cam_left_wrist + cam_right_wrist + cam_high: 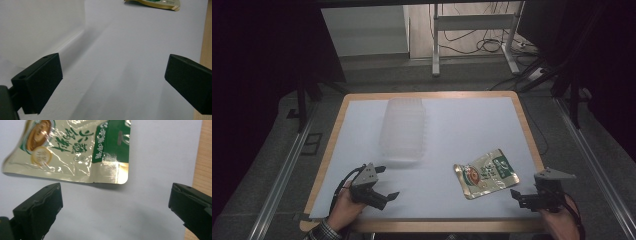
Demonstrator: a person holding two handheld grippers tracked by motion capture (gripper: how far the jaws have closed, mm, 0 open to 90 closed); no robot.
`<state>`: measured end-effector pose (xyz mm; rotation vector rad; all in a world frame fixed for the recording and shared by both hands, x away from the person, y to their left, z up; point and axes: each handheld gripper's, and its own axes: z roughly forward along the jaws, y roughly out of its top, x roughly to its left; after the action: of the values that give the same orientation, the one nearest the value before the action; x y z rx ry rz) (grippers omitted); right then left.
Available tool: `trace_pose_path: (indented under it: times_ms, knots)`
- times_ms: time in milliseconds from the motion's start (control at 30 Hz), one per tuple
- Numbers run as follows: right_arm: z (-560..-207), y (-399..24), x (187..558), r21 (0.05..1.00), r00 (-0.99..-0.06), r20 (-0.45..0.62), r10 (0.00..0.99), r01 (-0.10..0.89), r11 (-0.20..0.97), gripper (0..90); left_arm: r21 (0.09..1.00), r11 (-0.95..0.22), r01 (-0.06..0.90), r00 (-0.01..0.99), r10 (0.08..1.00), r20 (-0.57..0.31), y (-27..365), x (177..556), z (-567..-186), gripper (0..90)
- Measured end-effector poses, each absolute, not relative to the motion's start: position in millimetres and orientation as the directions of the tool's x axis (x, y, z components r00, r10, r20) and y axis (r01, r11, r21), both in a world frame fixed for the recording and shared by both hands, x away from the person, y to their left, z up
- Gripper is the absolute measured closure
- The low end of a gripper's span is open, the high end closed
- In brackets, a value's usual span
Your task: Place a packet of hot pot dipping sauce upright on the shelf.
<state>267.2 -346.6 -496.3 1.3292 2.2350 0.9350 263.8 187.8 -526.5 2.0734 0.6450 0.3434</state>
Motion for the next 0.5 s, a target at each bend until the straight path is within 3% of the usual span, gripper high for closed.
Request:
trace_pose_path:
  times_ms: [500]
  knots:
    - [-495.8,-349.7,267.8,0.730,-0.469,0.017,0.883,0.609,0.310,0.0,0.837,-0.451,0.310,0.825,0.565,0.000,187.9,263.8,-526.5,1.4]
